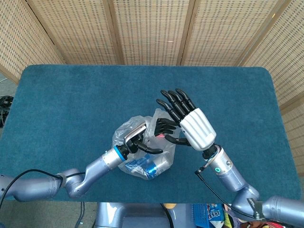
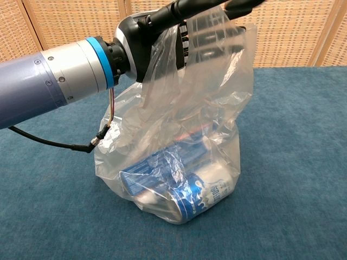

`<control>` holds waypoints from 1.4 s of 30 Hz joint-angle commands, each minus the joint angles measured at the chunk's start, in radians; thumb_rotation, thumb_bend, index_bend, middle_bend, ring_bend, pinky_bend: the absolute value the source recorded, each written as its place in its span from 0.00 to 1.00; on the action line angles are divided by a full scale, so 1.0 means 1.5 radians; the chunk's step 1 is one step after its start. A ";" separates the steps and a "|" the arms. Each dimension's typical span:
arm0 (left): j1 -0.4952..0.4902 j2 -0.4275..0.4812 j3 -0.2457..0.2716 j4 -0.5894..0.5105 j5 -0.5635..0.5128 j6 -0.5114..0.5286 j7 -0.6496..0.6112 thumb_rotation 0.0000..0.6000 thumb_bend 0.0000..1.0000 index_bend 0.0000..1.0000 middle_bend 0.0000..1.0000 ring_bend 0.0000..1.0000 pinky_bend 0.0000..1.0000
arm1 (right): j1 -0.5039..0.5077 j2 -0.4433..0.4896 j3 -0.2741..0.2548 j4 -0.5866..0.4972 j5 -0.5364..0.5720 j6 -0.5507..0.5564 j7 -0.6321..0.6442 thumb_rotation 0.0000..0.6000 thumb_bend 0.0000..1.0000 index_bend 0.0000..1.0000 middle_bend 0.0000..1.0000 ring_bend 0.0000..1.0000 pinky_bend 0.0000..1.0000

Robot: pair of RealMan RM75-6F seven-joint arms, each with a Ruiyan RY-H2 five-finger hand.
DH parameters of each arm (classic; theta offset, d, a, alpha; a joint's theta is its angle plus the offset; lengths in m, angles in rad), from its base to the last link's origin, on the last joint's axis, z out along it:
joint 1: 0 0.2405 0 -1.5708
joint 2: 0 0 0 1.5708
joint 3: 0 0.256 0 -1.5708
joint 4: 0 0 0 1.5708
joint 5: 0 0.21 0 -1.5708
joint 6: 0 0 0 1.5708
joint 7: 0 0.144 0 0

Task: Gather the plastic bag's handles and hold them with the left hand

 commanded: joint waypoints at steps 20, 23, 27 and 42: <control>0.004 0.008 -0.028 -0.037 0.017 0.038 -0.103 1.00 0.01 0.23 0.20 0.17 0.17 | -0.172 0.019 -0.087 0.332 -0.045 0.174 0.259 1.00 0.00 0.00 0.00 0.00 0.00; 0.000 0.008 -0.034 -0.043 0.013 0.031 -0.119 1.00 0.01 0.23 0.20 0.17 0.17 | -0.184 0.004 -0.088 0.377 -0.032 0.177 0.294 1.00 0.00 0.00 0.00 0.00 0.00; -0.006 0.009 -0.041 -0.044 0.002 0.017 -0.160 1.00 0.01 0.24 0.21 0.18 0.17 | -0.202 -0.023 -0.089 0.441 -0.017 0.184 0.345 1.00 0.00 0.00 0.00 0.00 0.00; 0.010 0.054 -0.044 -0.011 0.016 0.035 -0.258 1.00 0.02 0.50 0.68 0.56 0.38 | -0.235 -0.100 -0.081 0.578 0.022 0.184 0.443 1.00 0.00 0.00 0.00 0.00 0.00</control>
